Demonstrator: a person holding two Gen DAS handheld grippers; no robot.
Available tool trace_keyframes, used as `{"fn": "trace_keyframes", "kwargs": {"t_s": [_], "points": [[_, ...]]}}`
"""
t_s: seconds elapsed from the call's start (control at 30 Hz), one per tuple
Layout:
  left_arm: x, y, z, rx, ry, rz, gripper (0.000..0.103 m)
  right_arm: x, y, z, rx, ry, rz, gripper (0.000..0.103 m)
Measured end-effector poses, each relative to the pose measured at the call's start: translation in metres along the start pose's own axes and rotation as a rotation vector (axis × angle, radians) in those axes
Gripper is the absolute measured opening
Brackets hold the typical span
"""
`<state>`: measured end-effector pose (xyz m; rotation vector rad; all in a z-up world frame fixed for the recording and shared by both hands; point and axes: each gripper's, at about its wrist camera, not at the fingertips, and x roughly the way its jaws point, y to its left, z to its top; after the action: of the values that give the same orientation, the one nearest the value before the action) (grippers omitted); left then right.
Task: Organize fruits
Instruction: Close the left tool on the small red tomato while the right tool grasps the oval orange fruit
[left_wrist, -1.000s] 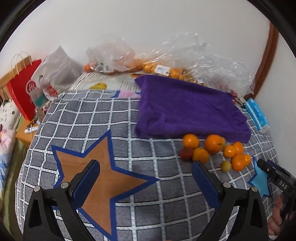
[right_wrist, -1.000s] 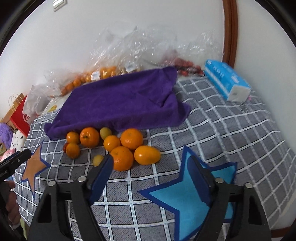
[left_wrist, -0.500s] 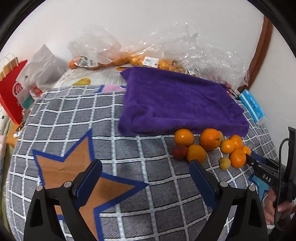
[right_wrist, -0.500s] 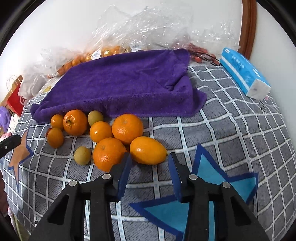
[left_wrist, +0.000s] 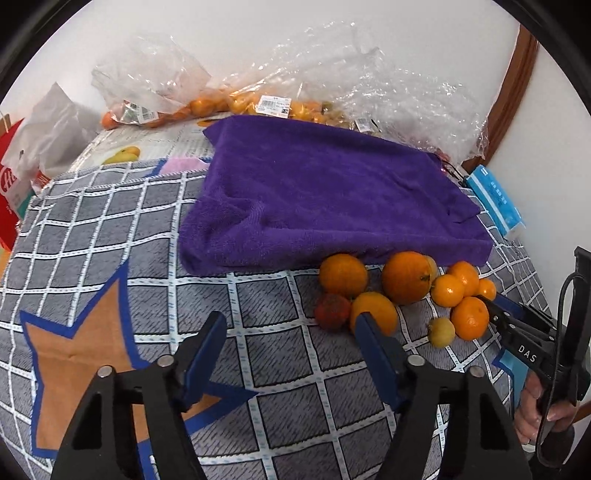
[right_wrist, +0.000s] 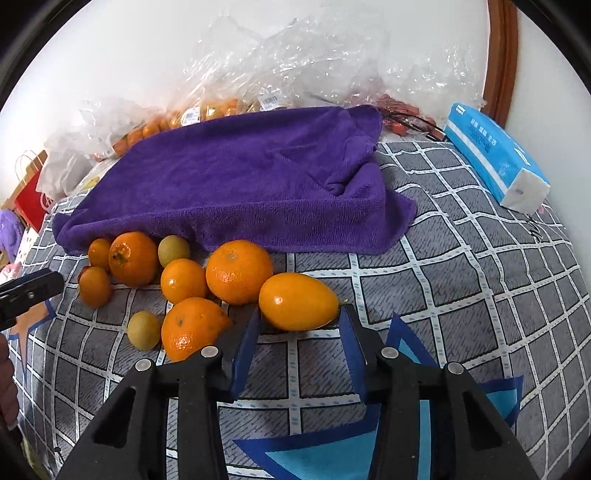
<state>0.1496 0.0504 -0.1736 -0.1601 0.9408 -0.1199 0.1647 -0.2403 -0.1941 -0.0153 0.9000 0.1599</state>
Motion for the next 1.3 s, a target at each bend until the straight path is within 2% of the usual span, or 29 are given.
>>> {"fn": "trace_keyframes", "kwargs": {"t_s": [0.3,0.47,0.53,0.6,0.7,0.8,1.0,1.1,1.2,1.3], "points": [[0.01,-0.016,-0.003,0.097,-0.013,0.002,0.066,0.001,0.004,-0.004,-0.018,-0.02,-0.037,0.044],[0.012,-0.014,0.0,0.106,-0.029,-0.043,0.067,0.001,0.005,-0.004,-0.018,-0.02,-0.038,0.044],[0.011,-0.013,-0.001,0.122,-0.024,-0.046,0.058,0.002,0.004,-0.004,-0.014,-0.019,-0.035,0.045],[0.01,-0.012,-0.002,0.138,-0.023,-0.022,0.053,0.002,0.004,-0.005,-0.011,-0.019,-0.031,0.045],[0.012,-0.017,-0.005,0.178,-0.022,-0.022,0.05,0.003,0.003,-0.004,-0.014,-0.019,-0.034,0.045],[0.014,-0.02,-0.005,0.18,-0.029,-0.022,0.049,0.003,0.002,-0.004,-0.014,-0.02,-0.034,0.046],[0.023,-0.025,-0.004,0.187,-0.038,0.0,0.042,0.003,0.003,-0.004,-0.016,-0.017,-0.038,0.047],[0.025,-0.025,-0.001,0.17,-0.046,-0.014,0.038,0.004,0.002,-0.004,-0.012,-0.016,-0.039,0.049],[0.025,-0.026,0.0,0.164,-0.048,-0.028,0.023,0.004,0.0,-0.003,0.001,-0.017,-0.038,0.052],[0.023,-0.025,-0.002,0.165,-0.044,-0.048,0.022,0.004,-0.002,-0.003,0.007,-0.019,-0.032,0.052]]}}
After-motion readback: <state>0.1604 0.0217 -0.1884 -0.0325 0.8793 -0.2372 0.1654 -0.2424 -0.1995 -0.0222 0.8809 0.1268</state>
